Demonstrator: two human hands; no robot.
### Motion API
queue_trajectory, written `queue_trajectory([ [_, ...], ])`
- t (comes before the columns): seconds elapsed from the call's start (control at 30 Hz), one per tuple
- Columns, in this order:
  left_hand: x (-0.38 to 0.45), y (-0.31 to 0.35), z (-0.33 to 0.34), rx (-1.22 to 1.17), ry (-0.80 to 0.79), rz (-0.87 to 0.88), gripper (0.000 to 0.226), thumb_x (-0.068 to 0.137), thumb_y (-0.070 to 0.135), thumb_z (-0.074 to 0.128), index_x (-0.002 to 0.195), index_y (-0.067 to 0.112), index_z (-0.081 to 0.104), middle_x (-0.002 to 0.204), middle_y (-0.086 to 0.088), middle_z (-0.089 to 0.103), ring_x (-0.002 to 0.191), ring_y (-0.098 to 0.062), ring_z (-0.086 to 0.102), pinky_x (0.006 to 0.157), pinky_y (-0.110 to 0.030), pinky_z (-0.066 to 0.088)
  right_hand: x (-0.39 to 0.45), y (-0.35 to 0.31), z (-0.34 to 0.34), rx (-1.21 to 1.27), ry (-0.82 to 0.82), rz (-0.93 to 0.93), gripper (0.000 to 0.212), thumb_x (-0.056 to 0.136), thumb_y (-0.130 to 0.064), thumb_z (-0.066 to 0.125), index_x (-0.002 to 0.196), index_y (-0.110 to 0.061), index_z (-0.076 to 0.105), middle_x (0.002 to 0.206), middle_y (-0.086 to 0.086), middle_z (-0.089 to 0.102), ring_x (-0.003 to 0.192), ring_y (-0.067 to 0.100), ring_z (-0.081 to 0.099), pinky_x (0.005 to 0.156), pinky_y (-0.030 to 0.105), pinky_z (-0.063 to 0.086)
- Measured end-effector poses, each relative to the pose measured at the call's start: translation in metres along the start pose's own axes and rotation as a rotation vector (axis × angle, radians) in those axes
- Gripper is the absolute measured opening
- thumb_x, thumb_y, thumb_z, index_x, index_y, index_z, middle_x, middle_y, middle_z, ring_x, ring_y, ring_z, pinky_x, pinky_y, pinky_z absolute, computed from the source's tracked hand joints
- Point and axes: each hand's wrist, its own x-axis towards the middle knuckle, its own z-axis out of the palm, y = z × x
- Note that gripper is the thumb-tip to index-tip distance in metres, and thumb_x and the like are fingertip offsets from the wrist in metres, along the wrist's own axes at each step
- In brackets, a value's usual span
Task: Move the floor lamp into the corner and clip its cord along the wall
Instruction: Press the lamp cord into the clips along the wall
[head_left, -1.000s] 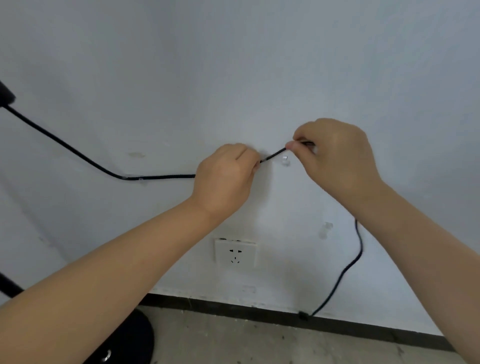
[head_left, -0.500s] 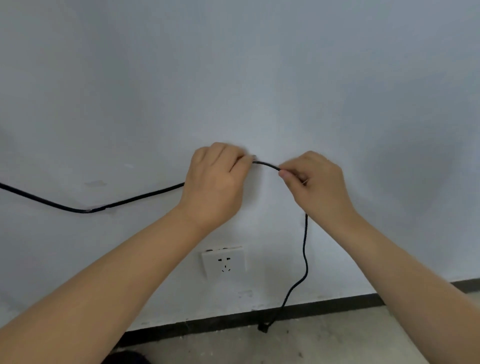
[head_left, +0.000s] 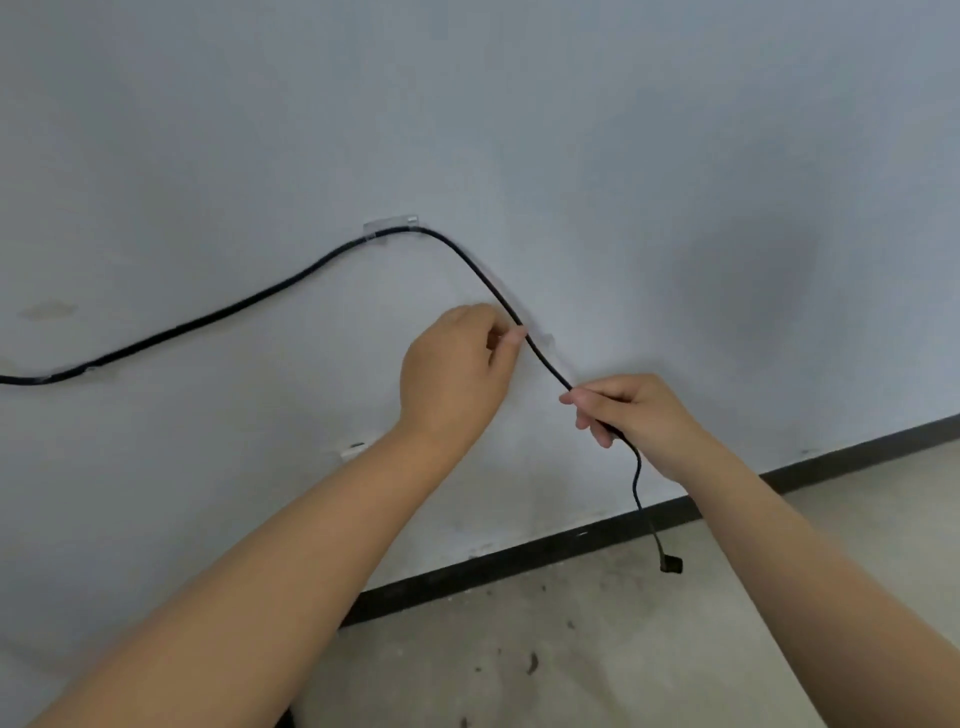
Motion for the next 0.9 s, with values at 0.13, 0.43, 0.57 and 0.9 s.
queue_trajectory([
  [0.13, -0.002, 0.005, 0.029, -0.178, 0.077, -0.201, 0.020, 0.086, 0.020, 0.059, 0.071, 0.006, 0.061, 0.058, 0.003, 0.052, 0.063, -0.019, 0.053, 0.051, -0.020, 0.033, 0.010, 0.020, 0.003, -0.001, -0.093, 0.087, 0.027, 0.087, -0.014, 0.054, 0.065, -0.020, 0.067, 0.040, -0.010, 0.058, 0.030, 0.003, 0.039, 0.046, 0.019, 0.037],
  [0.43, -0.010, 0.003, 0.061, -0.142, 0.134, -0.270, 0.014, 0.091, 0.010, 0.050, 0.087, -0.001, 0.057, 0.084, -0.019, 0.066, 0.077, -0.037, 0.064, 0.069, -0.036, 0.046, 0.028, 0.026, 0.006, -0.103, 0.048, 0.029, 0.034, 0.082, -0.019, 0.060, 0.079, 0.015, 0.060, 0.051, 0.009, 0.043, 0.036, 0.005, 0.035, 0.037, 0.014, 0.027],
  [0.57, -0.003, 0.002, 0.060, -0.068, 0.103, -0.247, 0.017, 0.091, 0.013, 0.051, 0.082, 0.000, 0.056, 0.081, -0.022, 0.068, 0.076, -0.037, 0.064, 0.073, -0.042, 0.051, 0.030, 0.020, 0.003, -0.213, 0.058, -0.029, 0.036, 0.082, -0.016, 0.059, 0.078, 0.020, 0.055, 0.066, 0.013, 0.040, 0.062, 0.020, 0.035, 0.051, 0.026, 0.021],
  [0.9, 0.005, 0.006, 0.060, -0.174, 0.047, -0.377, 0.036, 0.090, 0.016, 0.051, 0.055, 0.022, 0.045, 0.052, 0.008, 0.055, 0.038, 0.006, 0.056, 0.047, -0.012, 0.042, 0.034, 0.015, -0.014, -0.263, 0.066, 0.001, 0.035, 0.081, -0.020, 0.060, 0.086, 0.014, 0.061, 0.064, 0.014, 0.043, 0.062, 0.021, 0.040, 0.054, 0.026, 0.027],
])
